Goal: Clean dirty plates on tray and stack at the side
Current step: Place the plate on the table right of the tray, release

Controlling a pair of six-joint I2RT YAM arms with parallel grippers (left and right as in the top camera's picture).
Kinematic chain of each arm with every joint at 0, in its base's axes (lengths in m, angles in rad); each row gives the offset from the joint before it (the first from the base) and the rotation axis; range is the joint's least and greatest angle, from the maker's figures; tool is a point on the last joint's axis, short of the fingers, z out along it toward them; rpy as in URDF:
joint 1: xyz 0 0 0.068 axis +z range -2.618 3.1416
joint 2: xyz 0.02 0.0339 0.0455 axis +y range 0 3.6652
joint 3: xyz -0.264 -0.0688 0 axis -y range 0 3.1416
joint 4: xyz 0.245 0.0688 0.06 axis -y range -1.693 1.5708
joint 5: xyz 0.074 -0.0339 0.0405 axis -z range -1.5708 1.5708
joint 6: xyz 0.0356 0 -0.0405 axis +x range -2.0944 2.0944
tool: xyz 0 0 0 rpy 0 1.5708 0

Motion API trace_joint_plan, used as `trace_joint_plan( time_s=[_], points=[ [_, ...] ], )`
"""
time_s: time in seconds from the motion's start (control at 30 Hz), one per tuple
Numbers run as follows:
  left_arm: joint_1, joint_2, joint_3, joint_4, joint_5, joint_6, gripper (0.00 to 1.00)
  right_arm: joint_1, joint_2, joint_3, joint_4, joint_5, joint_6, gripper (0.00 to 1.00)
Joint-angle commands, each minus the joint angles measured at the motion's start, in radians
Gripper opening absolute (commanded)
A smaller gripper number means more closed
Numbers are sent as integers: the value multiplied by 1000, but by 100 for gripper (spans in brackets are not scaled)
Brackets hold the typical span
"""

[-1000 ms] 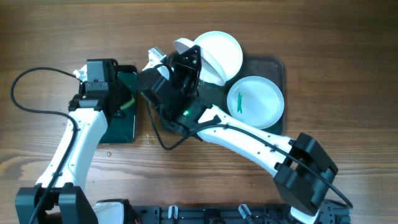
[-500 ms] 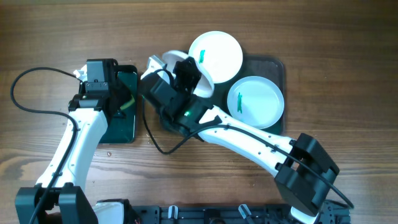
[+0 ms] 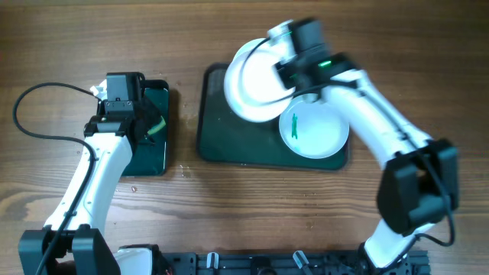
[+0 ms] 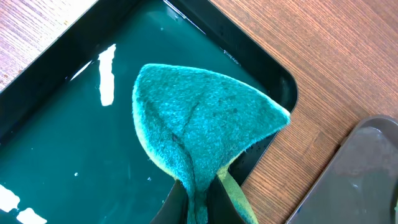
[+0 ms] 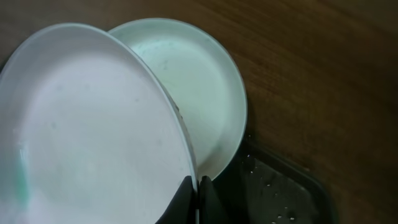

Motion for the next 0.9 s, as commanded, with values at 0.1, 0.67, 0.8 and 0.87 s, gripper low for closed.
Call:
trace_joint_plan(
  time_s=[0.1, 0.67, 0.8, 0.87],
  points=[
    [3, -4, 0, 3, 1, -2, 4, -386, -56, 29, -15, -566, 220, 4],
    [3, -4, 0, 3, 1, -2, 4, -790, 116, -109, 48, -157, 414, 4],
    [3, -4, 0, 3, 1, -3, 4, -790, 138, -109, 50, -153, 414, 56],
    [3, -4, 0, 4, 1, -3, 4, -790, 123, -106, 34, -154, 395, 59]
  ],
)
